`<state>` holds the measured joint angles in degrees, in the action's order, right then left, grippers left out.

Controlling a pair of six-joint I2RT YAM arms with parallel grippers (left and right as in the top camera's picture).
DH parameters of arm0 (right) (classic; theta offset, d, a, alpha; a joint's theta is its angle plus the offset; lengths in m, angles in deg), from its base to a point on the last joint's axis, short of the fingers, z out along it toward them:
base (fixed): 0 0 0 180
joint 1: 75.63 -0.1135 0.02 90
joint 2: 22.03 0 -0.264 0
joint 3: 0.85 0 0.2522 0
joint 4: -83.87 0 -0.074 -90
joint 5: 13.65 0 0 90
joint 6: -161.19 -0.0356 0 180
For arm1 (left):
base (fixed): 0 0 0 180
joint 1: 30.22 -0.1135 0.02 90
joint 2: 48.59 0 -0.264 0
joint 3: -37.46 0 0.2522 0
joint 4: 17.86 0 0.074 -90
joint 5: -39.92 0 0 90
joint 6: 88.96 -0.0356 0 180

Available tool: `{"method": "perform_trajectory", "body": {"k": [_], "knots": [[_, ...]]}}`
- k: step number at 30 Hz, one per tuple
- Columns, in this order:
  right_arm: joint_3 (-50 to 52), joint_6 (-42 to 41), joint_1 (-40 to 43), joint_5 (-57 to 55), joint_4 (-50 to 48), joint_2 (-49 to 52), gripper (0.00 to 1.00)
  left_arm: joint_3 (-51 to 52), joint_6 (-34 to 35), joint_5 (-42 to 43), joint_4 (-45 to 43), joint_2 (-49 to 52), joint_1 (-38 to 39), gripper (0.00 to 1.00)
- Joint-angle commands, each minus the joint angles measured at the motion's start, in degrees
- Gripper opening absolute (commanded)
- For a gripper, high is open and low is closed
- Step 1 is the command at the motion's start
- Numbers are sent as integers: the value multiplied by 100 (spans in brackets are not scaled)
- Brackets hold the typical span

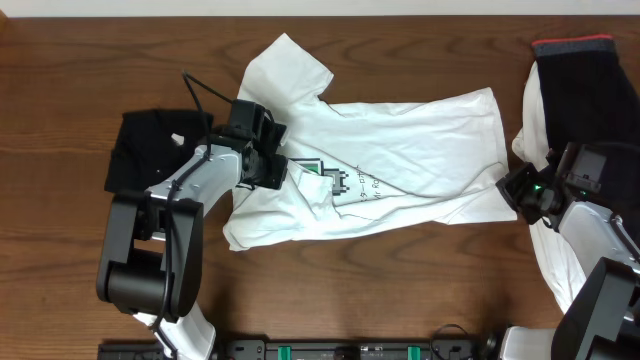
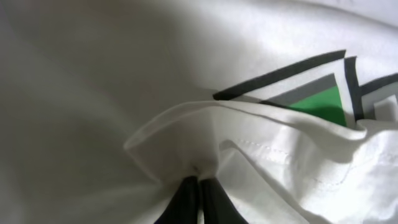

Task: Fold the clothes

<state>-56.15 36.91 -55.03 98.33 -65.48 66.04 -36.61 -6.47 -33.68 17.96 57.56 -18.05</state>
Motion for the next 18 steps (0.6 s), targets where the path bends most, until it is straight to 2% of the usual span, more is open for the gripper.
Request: {"method": "perform_trajectory", "body": {"k": [1,7,12,18], "knots": [[-105,72,-79,-57,15,35,1,-70,-9,87,57,39,7,6],[-105,72,-79,-57,28,35,1,-114,358,-505,455,-533,7,6],[-105,120,-74,-57,101,35,1,-133,533,-966,977,-1399,2,6],[-105,361,-74,37,240,35,1,-133,634,-1187,1484,-2347,2,6]]}}
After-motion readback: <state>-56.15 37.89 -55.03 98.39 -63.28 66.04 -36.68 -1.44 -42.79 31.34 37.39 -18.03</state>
